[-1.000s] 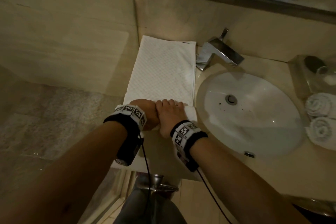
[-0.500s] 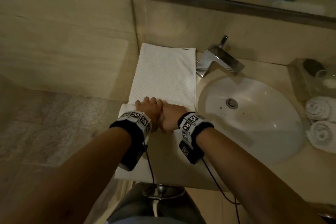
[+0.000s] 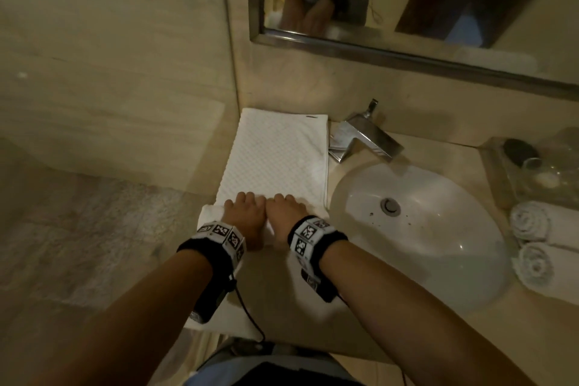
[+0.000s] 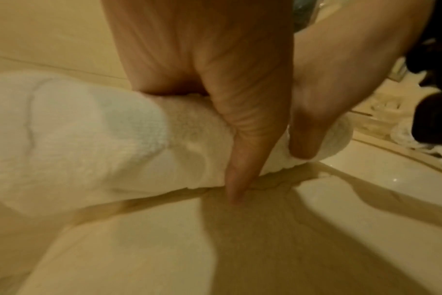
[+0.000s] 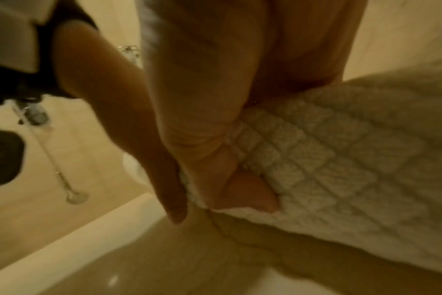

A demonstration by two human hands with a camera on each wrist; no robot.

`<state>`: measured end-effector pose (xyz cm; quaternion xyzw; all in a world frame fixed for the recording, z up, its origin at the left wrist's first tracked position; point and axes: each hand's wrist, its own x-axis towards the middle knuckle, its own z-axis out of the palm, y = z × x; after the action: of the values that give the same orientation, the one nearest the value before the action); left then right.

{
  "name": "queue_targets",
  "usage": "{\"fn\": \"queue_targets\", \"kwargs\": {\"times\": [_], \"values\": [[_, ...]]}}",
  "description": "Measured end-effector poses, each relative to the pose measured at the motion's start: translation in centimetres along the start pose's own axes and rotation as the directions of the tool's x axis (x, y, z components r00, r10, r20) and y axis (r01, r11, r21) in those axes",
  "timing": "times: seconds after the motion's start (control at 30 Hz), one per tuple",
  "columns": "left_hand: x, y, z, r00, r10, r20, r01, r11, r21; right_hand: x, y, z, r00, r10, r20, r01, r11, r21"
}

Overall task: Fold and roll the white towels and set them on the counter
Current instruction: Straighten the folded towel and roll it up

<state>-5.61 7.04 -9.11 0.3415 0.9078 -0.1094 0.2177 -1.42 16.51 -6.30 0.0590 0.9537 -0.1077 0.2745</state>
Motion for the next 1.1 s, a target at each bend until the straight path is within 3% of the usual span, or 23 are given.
{"fn": "queue_targets", "kwargs": {"times": [0.2, 0.3, 0.4, 0.53, 0.67, 0.77, 0.93, 1.0, 1.1], "values": [[-0.9, 0.0, -0.2, 0.978, 0.072, -0.193, -0.052, 0.993, 0.106, 0.5, 1.5, -0.7, 0.996, 0.073, -0.041, -0.067, 0.988, 0.142], [-0.7, 0.4, 0.0, 0.98, 0.103, -0.172, -0.096, 0.994, 0.047, 0.7, 1.8, -0.2, 0.997, 0.076, -0.015, -0.074, 0.991, 0.11], [0.0, 0.2, -0.6, 0.994, 0.082, -0.065, -0.085, 0.996, -0.036, 0.6, 2.0, 0.0, 0.998, 0.061, 0.024, -0.063, 0.993, 0.096], [0.8, -0.7, -1.4, 0.998, 0.055, 0.018, -0.053, 0.996, -0.078, -1.0, 1.0, 1.5, 0.998, -0.039, -0.059, 0.026, 0.979, -0.203], [1.1, -0.8, -1.7, 0.996, 0.069, 0.051, -0.064, 0.992, -0.106, -1.5, 1.5, 3.1, 0.989, -0.054, -0.134, 0.007, 0.944, -0.33], [0.8, -0.8, -1.6, 0.997, 0.075, 0.016, -0.074, 0.994, -0.076, -0.3, 1.6, 2.1, 0.99, -0.052, -0.128, 0.024, 0.977, -0.211], [0.0, -0.5, -1.6, 0.974, 0.123, -0.191, -0.087, 0.979, 0.185, 1.4, 2.4, -0.7, 0.998, 0.067, 0.003, -0.067, 0.998, 0.014], [0.0, -0.2, -1.5, 0.981, 0.102, -0.167, -0.076, 0.985, 0.156, 1.5, 2.4, -0.9, 0.998, 0.059, -0.009, -0.059, 0.998, 0.015], [0.8, -0.1, -1.7, 0.993, 0.064, -0.103, -0.053, 0.993, 0.109, 1.2, 2.6, 0.3, 0.989, -0.046, -0.141, 0.027, 0.99, -0.137]]}}
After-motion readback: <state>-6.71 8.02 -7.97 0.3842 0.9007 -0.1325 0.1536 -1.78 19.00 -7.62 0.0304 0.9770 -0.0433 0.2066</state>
